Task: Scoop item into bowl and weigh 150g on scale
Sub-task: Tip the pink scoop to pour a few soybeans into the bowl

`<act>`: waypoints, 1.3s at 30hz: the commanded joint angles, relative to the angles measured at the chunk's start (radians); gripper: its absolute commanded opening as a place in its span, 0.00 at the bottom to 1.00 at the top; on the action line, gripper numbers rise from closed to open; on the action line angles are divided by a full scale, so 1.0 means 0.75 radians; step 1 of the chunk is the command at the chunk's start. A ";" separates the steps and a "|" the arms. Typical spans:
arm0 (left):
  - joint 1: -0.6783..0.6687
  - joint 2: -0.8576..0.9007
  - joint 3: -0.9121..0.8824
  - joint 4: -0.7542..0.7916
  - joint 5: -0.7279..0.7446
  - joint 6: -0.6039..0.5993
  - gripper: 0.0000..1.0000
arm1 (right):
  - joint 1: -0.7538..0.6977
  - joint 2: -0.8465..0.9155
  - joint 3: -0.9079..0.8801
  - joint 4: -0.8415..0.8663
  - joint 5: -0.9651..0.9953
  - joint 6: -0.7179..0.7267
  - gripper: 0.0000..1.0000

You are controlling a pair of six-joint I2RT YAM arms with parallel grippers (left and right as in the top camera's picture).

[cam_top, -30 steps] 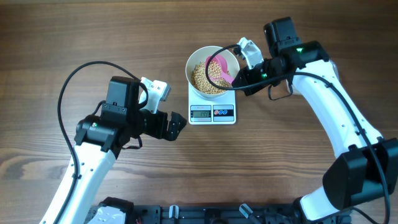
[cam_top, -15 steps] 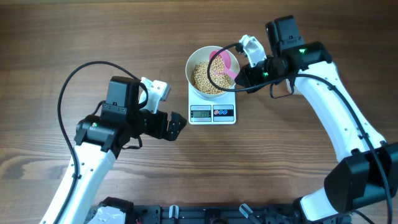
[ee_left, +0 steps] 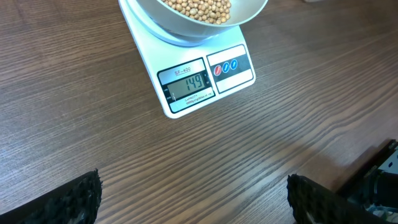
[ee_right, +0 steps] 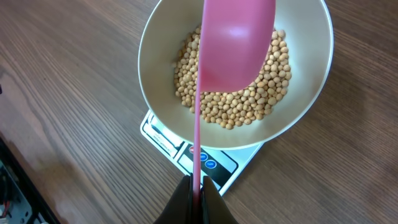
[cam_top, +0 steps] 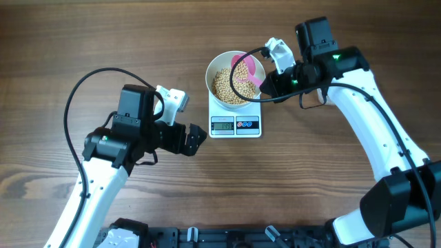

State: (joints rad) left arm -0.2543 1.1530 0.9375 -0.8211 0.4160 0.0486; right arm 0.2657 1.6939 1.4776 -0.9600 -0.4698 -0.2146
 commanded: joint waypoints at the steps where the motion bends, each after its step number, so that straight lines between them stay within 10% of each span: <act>1: 0.008 0.007 -0.001 0.002 -0.003 0.031 1.00 | 0.005 -0.038 0.024 0.008 -0.008 0.011 0.04; 29: 0.008 0.007 -0.001 0.002 -0.003 0.031 1.00 | 0.063 -0.048 0.027 0.011 0.036 0.133 0.04; 39: 0.008 0.007 -0.001 0.002 -0.003 0.030 1.00 | -0.147 -0.050 0.030 0.027 -0.485 0.221 0.04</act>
State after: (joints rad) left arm -0.2543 1.1530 0.9375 -0.8211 0.4160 0.0486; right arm 0.2295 1.6882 1.4776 -0.9447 -0.6159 -0.0677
